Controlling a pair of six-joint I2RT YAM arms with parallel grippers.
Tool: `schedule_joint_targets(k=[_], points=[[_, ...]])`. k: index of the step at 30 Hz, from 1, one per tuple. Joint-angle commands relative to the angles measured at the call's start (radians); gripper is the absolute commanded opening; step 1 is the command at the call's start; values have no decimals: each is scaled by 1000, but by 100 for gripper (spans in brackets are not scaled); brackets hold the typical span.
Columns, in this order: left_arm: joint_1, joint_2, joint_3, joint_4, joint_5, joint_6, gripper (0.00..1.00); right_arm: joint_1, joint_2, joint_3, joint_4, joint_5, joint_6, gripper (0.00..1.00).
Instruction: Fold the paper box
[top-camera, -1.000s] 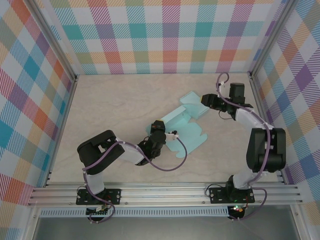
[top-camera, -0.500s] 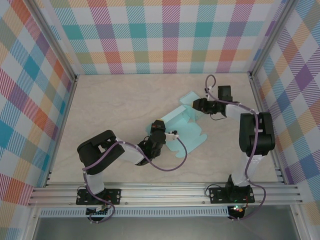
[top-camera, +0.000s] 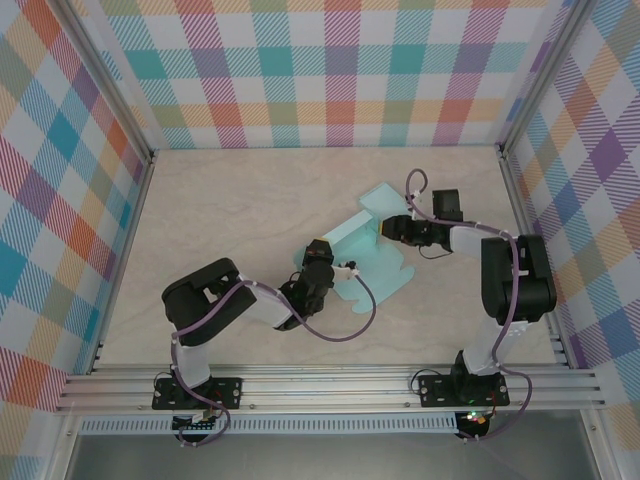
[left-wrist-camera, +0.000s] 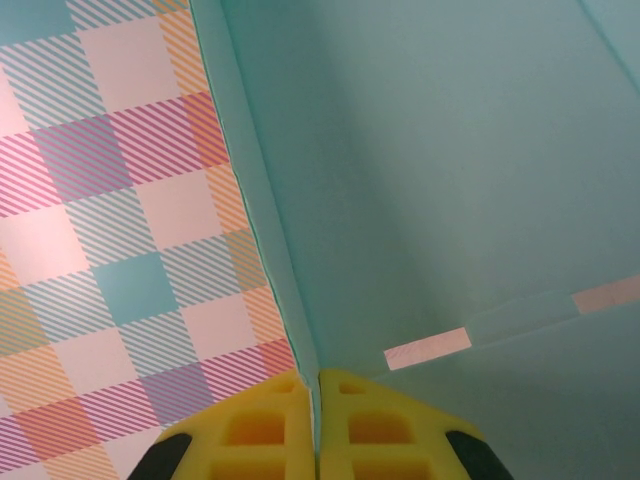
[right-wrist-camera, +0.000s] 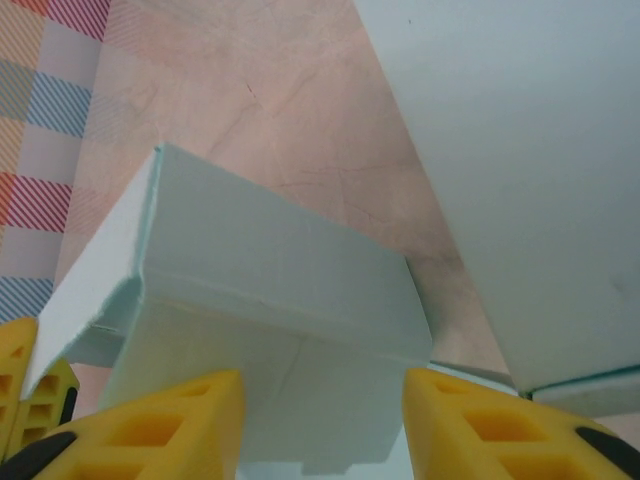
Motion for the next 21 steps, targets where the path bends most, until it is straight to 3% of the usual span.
schedule_joint_targets(k=[1,11,21], points=[[9,28,14,26,-5,22,0,13,-28,-26,53,-28,-27,48],[8,17,8,27,-2,22,0,56,-12,-18,88,22,-48,56],[7,22,4,32,3,15,0,79,43,31,150,84,-63,54]])
